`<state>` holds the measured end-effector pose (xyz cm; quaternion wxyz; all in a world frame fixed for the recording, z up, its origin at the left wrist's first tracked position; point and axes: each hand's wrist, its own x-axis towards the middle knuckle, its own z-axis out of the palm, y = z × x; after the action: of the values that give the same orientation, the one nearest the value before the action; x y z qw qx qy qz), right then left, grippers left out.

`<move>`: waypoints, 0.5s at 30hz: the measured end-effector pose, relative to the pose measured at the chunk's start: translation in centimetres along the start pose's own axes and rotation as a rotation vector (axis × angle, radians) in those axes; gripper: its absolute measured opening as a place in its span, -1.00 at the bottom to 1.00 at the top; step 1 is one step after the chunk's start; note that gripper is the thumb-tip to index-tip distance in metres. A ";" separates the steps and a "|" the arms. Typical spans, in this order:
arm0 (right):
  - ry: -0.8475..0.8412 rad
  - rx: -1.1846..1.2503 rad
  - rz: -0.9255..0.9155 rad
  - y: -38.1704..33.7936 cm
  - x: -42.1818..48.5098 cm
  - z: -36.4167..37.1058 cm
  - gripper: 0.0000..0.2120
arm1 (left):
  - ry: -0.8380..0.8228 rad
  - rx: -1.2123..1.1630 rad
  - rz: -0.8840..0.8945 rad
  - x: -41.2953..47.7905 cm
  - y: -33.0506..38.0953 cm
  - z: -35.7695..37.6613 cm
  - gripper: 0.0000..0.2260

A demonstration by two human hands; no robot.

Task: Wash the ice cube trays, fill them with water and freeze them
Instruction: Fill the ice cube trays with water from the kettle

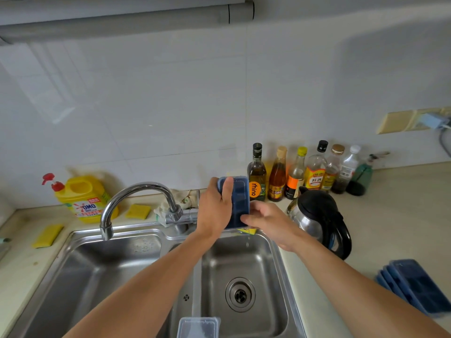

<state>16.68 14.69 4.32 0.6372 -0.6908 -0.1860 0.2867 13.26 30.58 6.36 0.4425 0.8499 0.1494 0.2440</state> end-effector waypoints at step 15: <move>0.190 -0.052 0.232 1.5 -0.7 0.5 -0.79 | -0.493 -0.293 -0.618 -1.3 -3.2 1.9 -0.57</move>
<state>15.71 14.48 2.97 0.5964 -0.7481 -0.0511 0.2866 13.10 30.53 2.45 0.6337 0.7261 0.2506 -0.0922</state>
